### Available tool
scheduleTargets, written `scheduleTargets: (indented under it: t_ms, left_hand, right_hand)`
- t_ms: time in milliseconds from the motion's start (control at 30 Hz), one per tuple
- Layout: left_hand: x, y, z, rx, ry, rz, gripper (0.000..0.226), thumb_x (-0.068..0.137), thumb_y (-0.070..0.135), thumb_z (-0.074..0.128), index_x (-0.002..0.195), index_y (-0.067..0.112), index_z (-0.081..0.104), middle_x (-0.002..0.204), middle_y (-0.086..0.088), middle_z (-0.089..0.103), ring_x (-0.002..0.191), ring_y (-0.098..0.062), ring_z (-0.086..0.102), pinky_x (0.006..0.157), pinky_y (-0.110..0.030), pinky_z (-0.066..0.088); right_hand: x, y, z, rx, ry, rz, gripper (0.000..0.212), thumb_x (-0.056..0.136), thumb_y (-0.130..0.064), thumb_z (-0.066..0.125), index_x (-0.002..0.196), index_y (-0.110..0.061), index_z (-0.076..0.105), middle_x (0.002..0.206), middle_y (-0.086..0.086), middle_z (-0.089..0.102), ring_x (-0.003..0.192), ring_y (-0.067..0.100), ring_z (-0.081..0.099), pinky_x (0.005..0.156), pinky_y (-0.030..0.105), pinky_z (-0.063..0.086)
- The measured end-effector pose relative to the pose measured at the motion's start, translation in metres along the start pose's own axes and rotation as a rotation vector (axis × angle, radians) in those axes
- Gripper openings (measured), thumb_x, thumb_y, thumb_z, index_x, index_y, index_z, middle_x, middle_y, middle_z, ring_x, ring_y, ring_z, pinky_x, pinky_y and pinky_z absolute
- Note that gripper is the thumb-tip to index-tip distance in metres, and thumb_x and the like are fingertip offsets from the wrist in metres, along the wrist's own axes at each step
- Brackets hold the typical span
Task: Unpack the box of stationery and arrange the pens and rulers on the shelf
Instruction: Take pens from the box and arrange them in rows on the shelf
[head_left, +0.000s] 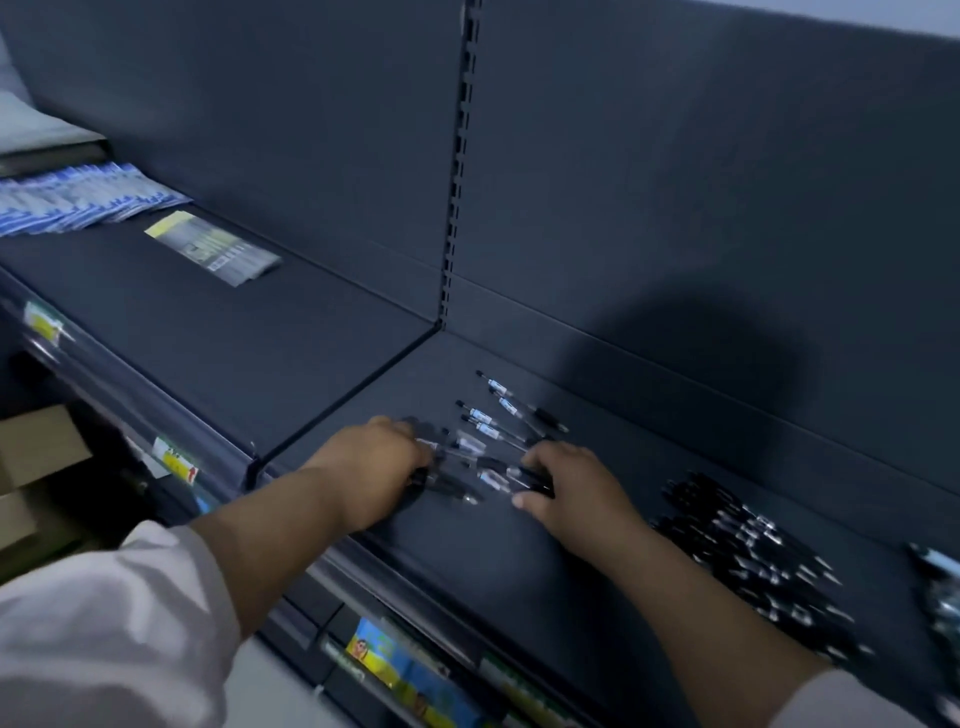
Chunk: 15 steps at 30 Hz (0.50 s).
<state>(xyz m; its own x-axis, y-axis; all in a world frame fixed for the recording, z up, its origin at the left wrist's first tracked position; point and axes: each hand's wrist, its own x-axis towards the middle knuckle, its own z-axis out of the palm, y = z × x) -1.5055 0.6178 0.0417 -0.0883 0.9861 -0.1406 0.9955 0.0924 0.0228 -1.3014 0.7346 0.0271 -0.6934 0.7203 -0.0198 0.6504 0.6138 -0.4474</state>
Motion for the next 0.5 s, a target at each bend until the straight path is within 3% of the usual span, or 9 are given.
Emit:
scheduleTargets:
  t_ms: [167, 333, 433, 500]
  left_hand:
    - [0.007, 0.006, 0.011, 0.059, 0.036, 0.073, 0.041, 0.091, 0.015, 0.047, 0.128, 0.032, 0.051, 0.112, 0.002, 0.053, 0.105, -0.022, 0.05, 0.082, -0.035, 0.049]
    - [0.019, 0.021, 0.01, -0.067, 0.162, 0.073, 0.029, 0.092, 0.024, 0.052, 0.12, 0.02, 0.054, 0.112, -0.002, 0.052, 0.106, -0.025, 0.051, 0.086, -0.038, 0.048]
    - [0.024, 0.029, -0.001, 0.021, 0.183, -0.088, 0.045, 0.088, 0.044, 0.057, 0.123, 0.02, 0.044, 0.12, -0.001, 0.043, 0.115, -0.024, 0.042, 0.088, -0.037, 0.042]
    - [0.025, 0.028, -0.005, 0.057, 0.123, -0.248, 0.063, 0.08, 0.061, 0.058, 0.125, 0.021, 0.039, 0.123, -0.001, 0.039, 0.119, -0.024, 0.038, 0.089, -0.038, 0.042]
  right_hand:
    - [0.021, 0.0, 0.005, -0.022, 0.049, -0.051, 0.024, 0.088, -0.03, 0.064, 0.108, -0.017, 0.059, 0.11, -0.001, 0.055, 0.108, 0.016, 0.046, 0.086, 0.024, 0.038]
    - [0.029, 0.005, 0.006, -0.025, 0.114, -0.11, 0.028, 0.087, -0.032, 0.066, 0.11, -0.017, 0.062, 0.11, -0.003, 0.058, 0.108, 0.018, 0.046, 0.087, 0.024, 0.036]
    - [0.039, 0.009, -0.003, -0.064, 0.183, -0.029, 0.032, 0.09, -0.037, 0.059, 0.118, -0.021, 0.059, 0.124, -0.001, 0.055, 0.117, 0.022, 0.043, 0.098, 0.034, 0.037]
    - [0.05, 0.016, -0.007, -0.068, 0.118, 0.065, 0.04, 0.094, -0.037, 0.052, 0.13, -0.021, 0.051, 0.138, 0.0, 0.048, 0.127, 0.025, 0.038, 0.105, 0.036, 0.034]
